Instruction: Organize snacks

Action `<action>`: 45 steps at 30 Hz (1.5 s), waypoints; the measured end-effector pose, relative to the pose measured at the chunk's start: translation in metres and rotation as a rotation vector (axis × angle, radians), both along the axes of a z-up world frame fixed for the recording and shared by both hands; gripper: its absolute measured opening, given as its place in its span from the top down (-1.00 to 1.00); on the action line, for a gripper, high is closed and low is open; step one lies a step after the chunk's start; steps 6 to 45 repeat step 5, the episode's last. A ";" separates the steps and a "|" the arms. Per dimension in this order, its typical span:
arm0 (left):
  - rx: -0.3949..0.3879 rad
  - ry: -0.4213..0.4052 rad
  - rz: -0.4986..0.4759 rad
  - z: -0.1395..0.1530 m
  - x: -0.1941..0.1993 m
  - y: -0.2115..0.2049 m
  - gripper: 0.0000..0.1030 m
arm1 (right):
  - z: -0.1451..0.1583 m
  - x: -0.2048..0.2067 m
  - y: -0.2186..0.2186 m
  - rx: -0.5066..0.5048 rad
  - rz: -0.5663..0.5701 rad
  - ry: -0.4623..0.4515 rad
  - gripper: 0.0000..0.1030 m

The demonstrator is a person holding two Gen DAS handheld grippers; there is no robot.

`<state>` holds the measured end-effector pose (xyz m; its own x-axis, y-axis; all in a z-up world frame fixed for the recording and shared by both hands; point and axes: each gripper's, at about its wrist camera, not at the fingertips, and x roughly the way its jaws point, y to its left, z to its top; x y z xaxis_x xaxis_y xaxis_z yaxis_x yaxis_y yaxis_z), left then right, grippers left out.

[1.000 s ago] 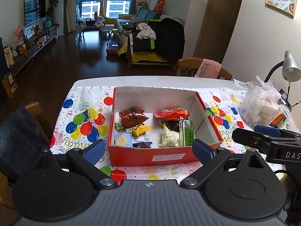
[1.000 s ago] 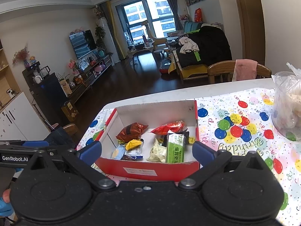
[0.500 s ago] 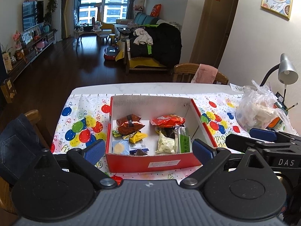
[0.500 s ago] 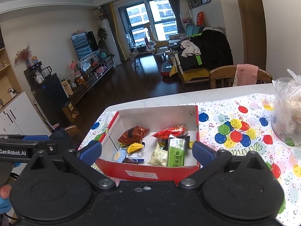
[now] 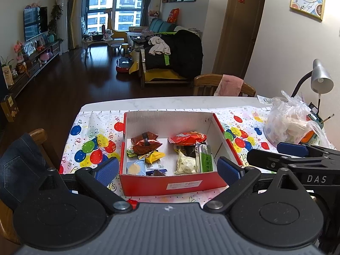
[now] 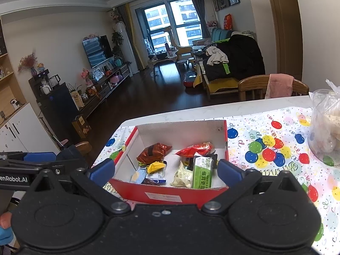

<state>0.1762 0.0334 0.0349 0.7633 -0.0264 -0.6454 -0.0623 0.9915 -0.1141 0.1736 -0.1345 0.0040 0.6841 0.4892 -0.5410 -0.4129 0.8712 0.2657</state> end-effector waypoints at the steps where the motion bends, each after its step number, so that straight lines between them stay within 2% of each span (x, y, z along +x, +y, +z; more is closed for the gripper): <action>1: -0.003 -0.001 -0.003 0.001 -0.001 0.000 -0.93 | 0.000 0.000 0.000 0.000 -0.002 0.002 -1.00; 45: -0.008 -0.006 -0.014 0.003 -0.008 0.000 -0.93 | -0.001 -0.005 -0.001 0.000 -0.021 0.001 -1.00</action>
